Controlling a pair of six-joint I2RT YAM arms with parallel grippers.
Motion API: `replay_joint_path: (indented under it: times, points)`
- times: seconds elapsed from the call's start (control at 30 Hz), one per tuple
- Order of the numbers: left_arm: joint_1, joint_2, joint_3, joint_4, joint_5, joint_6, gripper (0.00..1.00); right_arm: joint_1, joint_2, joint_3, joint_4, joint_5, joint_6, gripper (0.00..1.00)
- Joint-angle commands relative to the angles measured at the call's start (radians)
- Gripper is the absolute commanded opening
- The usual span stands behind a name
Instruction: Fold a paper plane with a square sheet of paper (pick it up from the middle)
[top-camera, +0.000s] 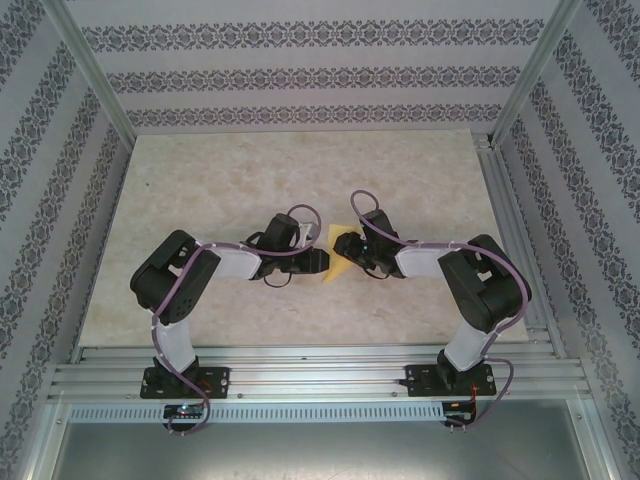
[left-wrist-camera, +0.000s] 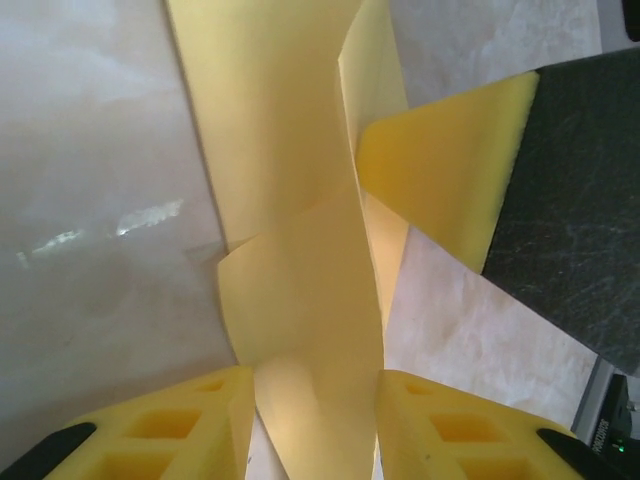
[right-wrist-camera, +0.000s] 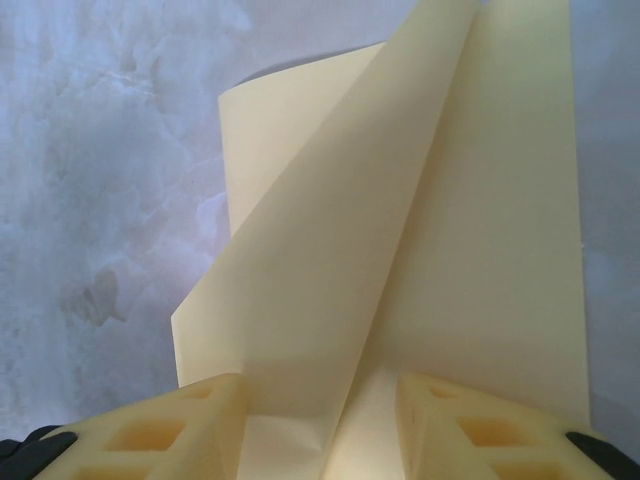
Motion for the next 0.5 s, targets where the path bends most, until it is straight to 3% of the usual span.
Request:
replay_joint_path:
  times: [0.0,0.2,0.47]
  points:
    - [0.009,0.031,0.041,0.045,0.054,0.017,0.38,-0.011,0.028,-0.061,-0.022,-0.033,0.03,0.44]
    - [0.007,0.05,0.07,0.015,0.047,0.04,0.35,-0.014,0.028,-0.079,0.01,-0.05,0.041,0.44]
    - [0.007,0.052,0.076,0.017,0.057,0.067,0.37,-0.017,0.021,-0.092,0.029,-0.052,0.05,0.42]
